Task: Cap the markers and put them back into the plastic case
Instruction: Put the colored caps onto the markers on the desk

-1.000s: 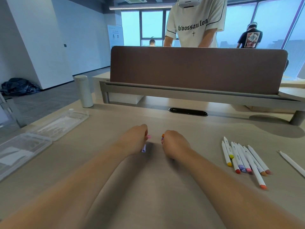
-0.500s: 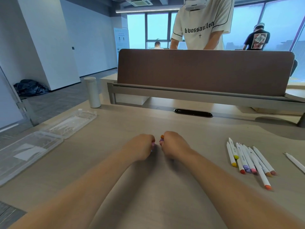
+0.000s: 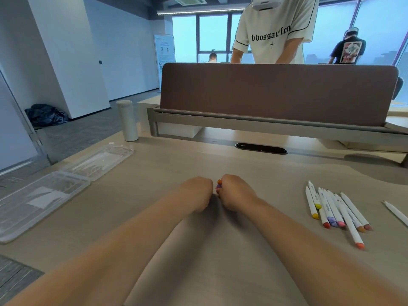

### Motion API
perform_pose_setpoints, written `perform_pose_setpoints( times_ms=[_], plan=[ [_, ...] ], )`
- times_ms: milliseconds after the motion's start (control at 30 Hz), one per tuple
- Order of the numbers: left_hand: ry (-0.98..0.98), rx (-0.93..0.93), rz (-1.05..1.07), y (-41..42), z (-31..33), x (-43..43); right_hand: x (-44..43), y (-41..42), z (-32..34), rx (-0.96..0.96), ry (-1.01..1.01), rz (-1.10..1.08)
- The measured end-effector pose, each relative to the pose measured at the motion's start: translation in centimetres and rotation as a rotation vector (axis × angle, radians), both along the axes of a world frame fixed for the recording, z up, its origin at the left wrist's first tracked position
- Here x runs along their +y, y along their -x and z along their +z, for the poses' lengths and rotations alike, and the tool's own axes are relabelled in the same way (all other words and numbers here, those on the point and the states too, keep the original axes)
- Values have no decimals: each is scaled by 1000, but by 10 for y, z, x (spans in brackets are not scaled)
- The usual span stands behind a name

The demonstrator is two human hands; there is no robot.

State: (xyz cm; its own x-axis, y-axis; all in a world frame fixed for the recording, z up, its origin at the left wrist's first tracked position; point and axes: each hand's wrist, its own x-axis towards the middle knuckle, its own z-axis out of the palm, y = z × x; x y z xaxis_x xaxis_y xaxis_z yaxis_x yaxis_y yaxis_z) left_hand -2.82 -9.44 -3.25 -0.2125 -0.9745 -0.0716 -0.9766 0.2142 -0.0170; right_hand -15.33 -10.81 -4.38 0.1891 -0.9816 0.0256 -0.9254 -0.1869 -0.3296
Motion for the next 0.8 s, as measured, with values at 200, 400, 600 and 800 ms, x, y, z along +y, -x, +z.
perform_pose_setpoints(
  times_ms=[200,400,600,800],
  plan=[
    [-100,114,22,-11,5,-1,5,2,0,-24,-31,-3],
    [-11,440,107,-27,0,18,19,8,8,-70,-29,-12],
    [-7,610,47,16,14,51,59,56,28,-103,0,-57],
    [-87,667,-35,112,35,86,111,138,45,-113,-7,-191]
  ],
)
